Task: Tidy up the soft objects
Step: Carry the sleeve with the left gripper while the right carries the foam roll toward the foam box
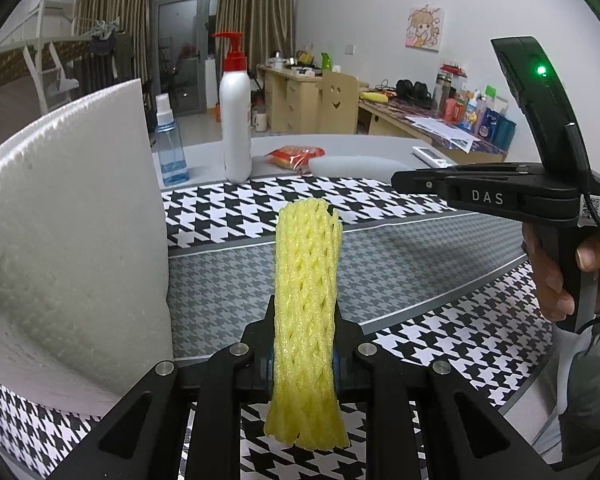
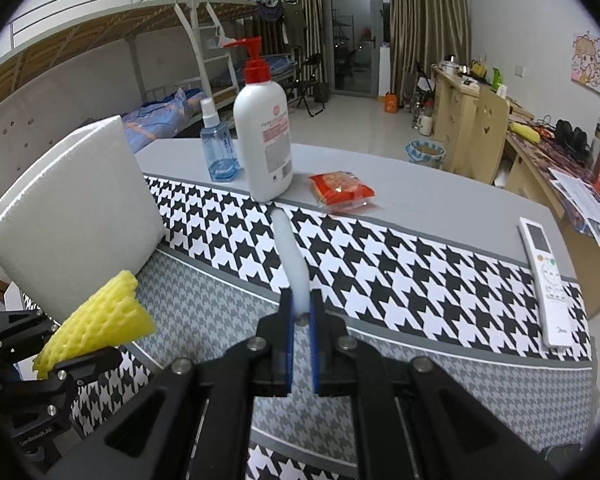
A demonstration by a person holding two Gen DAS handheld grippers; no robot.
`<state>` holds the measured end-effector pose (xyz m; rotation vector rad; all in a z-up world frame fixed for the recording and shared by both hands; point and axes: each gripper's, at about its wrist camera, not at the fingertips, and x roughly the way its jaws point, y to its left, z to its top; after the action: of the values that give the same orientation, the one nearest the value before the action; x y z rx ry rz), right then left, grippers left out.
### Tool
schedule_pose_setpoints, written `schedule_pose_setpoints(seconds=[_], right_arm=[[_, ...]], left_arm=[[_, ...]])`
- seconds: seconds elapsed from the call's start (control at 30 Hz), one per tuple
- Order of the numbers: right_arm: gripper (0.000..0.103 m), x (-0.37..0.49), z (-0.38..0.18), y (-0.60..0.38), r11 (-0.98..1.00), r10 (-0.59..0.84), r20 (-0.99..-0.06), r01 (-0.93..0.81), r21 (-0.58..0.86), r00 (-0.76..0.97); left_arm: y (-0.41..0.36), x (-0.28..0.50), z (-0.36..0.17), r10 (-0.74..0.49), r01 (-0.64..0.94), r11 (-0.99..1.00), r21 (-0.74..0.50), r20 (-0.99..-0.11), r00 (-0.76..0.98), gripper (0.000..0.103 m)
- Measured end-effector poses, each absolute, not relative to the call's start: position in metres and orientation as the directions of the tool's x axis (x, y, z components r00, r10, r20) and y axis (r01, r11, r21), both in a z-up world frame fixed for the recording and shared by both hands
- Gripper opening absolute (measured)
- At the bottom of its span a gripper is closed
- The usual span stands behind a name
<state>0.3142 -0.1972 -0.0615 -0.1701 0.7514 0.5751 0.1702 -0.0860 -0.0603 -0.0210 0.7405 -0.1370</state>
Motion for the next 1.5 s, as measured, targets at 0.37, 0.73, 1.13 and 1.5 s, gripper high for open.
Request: schedule_pose_setpoints(seconds=[0.37, 0.73, 1.13, 1.5], right_arm=[[0.009, 0.295, -0.048, -0.208, 0.847, 0.435, -0.659, -0.527, 0.069, 0.614], [0.009, 0.275, -0.030, -0.219, 0.866, 0.427, -0.614, -0.494, 0.069, 0.664], [0.009, 0.258, -0.015, -0.227, 0.867, 0.436, -0.569, -0.495, 0.057, 0.697], [0.009, 0.245, -0.001, -0.235, 0.873, 0.436, -0.522, -0.485, 0.049, 0.733]], left_arm=[[-0.088, 0.166, -0.050, -0.128, 0.121, 0.991, -0.055, -0.644, 0.754, 0.021], [-0.091, 0.162, -0.032, -0.118, 0.126, 0.992, -0.029, -0.602, 0.790, 0.021], [-0.099, 0.160, -0.010, -0.117, 0.131, 0.991, -0.013, -0.546, 0.830, 0.021], [-0.102, 0.155, 0.011, -0.129, 0.151, 0.989, 0.004, -0.496, 0.859, 0.021]])
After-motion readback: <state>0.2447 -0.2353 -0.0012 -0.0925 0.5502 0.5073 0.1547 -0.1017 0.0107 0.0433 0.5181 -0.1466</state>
